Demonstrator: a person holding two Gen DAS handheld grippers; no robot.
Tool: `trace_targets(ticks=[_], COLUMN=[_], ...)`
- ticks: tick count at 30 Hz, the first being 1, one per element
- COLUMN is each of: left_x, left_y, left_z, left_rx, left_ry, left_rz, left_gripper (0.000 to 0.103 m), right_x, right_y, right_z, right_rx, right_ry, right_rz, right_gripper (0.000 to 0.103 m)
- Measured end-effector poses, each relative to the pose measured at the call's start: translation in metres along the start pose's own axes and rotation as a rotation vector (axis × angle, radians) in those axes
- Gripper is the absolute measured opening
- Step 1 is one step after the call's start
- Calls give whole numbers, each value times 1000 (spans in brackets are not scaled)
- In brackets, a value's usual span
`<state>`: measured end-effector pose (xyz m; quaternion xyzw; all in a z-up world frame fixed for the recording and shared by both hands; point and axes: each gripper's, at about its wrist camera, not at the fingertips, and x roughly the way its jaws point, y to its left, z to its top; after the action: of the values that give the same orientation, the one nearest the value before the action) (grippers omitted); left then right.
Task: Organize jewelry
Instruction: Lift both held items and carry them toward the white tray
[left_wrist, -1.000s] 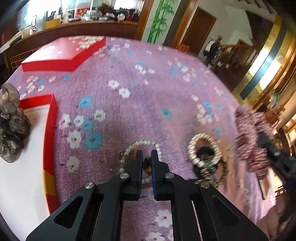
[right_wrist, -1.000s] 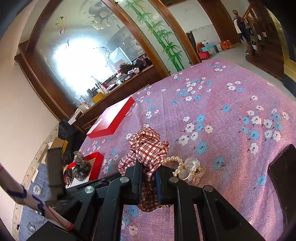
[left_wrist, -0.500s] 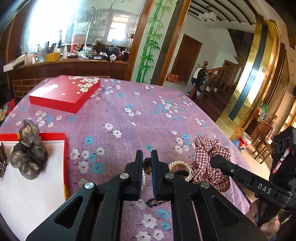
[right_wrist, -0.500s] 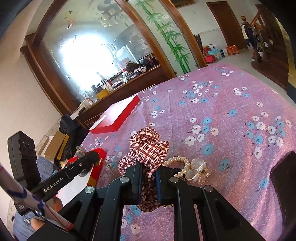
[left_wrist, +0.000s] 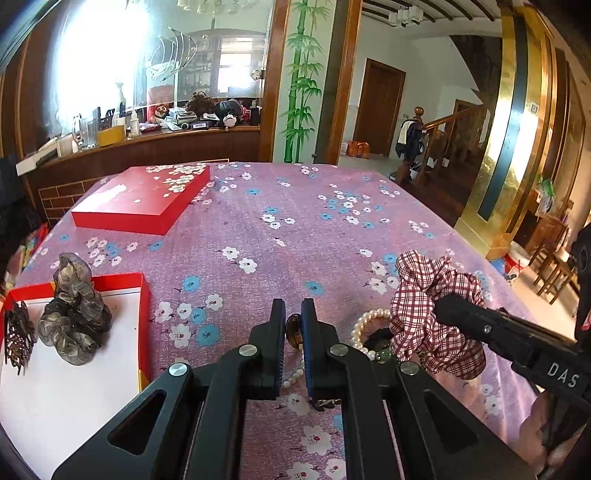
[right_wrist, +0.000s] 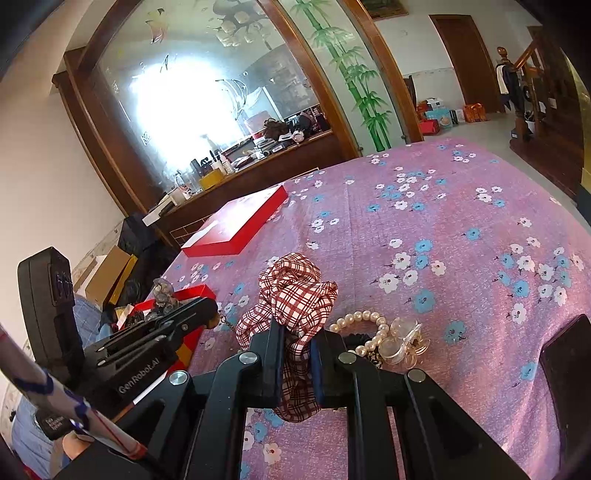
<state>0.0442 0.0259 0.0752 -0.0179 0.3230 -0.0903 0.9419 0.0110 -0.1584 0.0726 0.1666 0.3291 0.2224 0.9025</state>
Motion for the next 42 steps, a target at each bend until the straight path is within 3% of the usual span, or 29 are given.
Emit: trace_targets(ticks=[10, 27, 36, 42], left_x=[-1, -11, -43, -83], left_y=[-9, -7, 13, 54], left_z=[-4, -1, 1, -5], left_rx=[49, 45, -16, -76], left_ry=[-12, -49, -65, -95], left_rz=[46, 79, 87, 132], left_gripper=[8, 8, 8, 8], right_x=[2, 7, -7, -13], right_y=[1, 11, 28, 56], right_z=[-1, -5, -12, -14], right_rx=[-6, -59, -25, -51], right_ry=[6, 6, 6, 25], right_rz=[-4, -9, 7, 19], right_gripper=[14, 14, 14, 14])
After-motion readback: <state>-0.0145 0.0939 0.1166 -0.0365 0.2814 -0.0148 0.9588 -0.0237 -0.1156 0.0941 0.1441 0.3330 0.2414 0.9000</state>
